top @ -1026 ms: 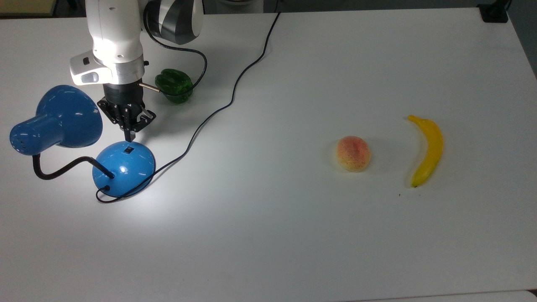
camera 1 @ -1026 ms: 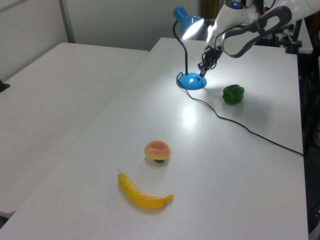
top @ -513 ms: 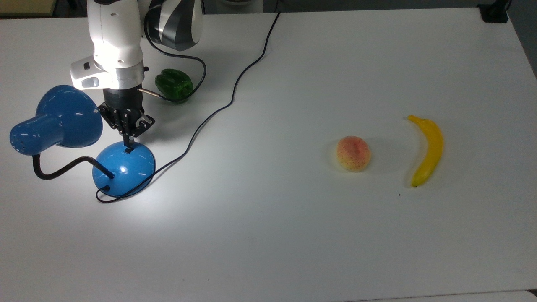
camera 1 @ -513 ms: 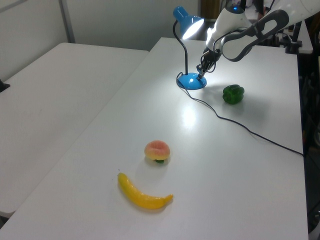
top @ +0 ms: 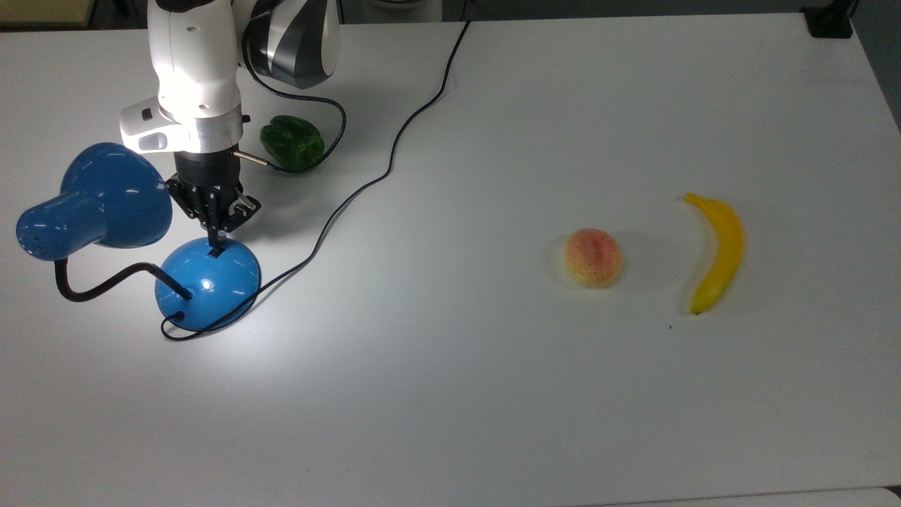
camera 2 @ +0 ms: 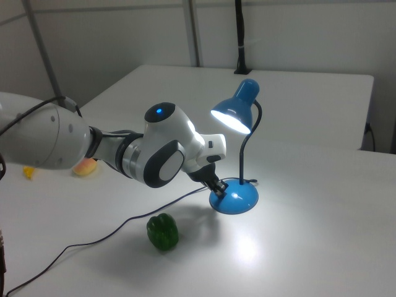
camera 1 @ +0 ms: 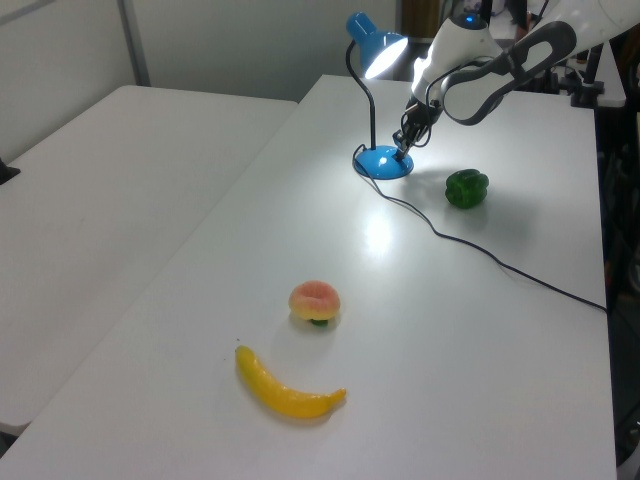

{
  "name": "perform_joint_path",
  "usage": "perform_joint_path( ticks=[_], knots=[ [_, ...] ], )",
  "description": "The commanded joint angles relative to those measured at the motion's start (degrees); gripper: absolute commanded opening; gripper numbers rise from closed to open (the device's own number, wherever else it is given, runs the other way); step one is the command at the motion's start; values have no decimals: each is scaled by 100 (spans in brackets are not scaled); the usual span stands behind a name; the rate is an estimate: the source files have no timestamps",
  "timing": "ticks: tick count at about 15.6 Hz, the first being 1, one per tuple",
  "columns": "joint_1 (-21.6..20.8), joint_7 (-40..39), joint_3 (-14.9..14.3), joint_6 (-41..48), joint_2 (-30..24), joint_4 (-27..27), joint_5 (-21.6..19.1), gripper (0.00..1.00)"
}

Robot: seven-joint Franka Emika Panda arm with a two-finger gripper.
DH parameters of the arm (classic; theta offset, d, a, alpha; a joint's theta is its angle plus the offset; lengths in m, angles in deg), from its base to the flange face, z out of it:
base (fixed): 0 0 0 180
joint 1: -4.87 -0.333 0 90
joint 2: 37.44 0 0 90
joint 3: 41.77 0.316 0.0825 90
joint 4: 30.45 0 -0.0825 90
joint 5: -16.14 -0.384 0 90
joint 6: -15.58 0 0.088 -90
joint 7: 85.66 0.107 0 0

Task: Turn off lamp
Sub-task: 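Press the switch on the lamp base with the gripper fingers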

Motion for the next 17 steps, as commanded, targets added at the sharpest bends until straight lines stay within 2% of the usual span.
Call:
perform_joint_path(
  ticks=[1, 14, 17],
  knots=[
    [51, 124, 8, -115, 109, 135, 77, 0],
    [78, 107, 8, -28, 127, 65, 95, 0],
    [78, 98, 8, 384, 92, 21, 103, 0]
  ],
)
